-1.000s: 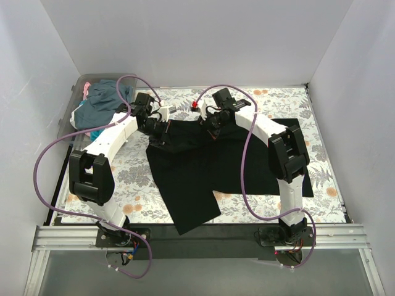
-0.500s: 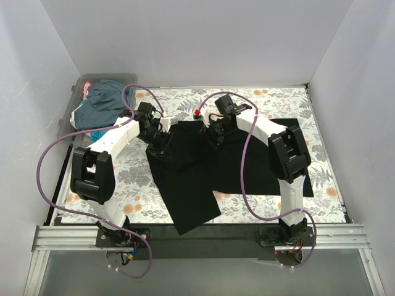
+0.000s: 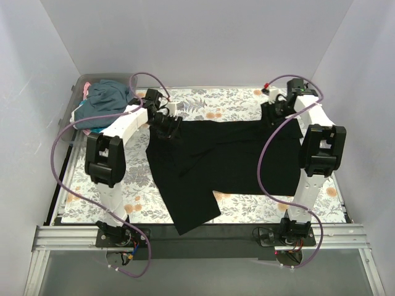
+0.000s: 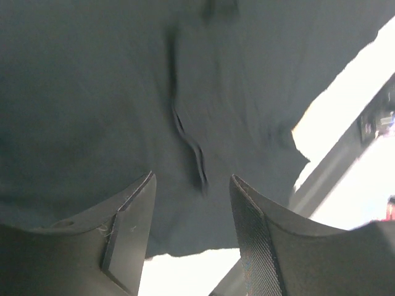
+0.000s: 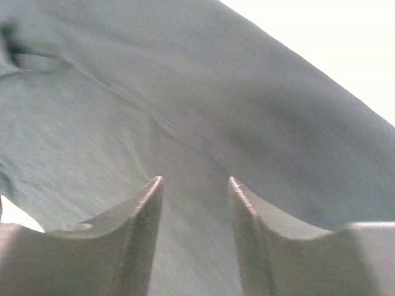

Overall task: Fold and stack the t-shirts
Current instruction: Fold the tshirt

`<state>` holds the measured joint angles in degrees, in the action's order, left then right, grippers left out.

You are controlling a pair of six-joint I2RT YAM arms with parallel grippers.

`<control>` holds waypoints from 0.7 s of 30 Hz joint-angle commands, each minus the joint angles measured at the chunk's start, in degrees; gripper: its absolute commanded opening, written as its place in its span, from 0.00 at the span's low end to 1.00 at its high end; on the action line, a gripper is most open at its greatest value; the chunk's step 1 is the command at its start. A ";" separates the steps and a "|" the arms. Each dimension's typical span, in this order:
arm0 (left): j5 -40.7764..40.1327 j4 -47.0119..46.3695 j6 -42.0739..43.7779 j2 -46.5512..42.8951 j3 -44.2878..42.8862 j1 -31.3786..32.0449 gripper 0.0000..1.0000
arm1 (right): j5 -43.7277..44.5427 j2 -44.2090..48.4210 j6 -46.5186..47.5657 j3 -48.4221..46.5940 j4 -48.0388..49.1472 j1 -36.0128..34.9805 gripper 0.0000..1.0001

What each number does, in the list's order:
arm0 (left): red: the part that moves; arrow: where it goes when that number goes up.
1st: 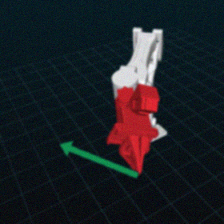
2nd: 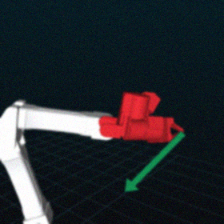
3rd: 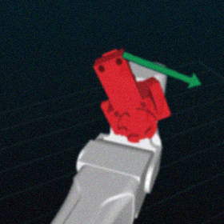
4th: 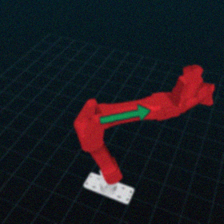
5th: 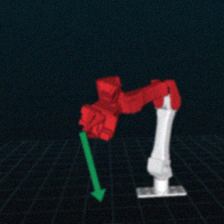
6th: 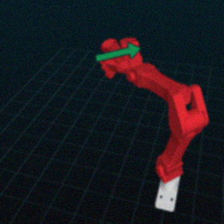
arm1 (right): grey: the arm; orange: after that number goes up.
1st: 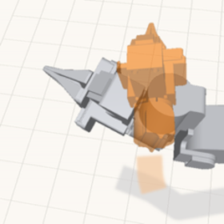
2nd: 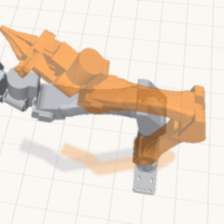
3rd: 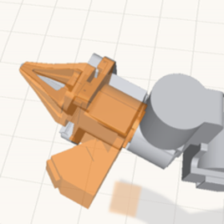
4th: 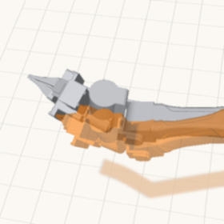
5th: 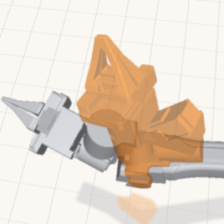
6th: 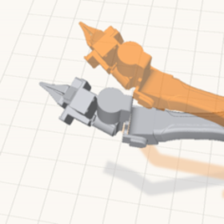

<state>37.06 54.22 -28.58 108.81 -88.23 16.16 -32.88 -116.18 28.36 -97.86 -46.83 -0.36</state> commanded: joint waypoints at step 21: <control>2.40 -13.52 -7.72 18.18 -12.85 7.66 0.60 | 15.65 -10.65 0.99 -9.54 -5.55 10.03 0.50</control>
<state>38.41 41.74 -35.94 125.82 -99.55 23.44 -20.21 -128.09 27.55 -104.71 -51.55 8.99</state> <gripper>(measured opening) 0.596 0.494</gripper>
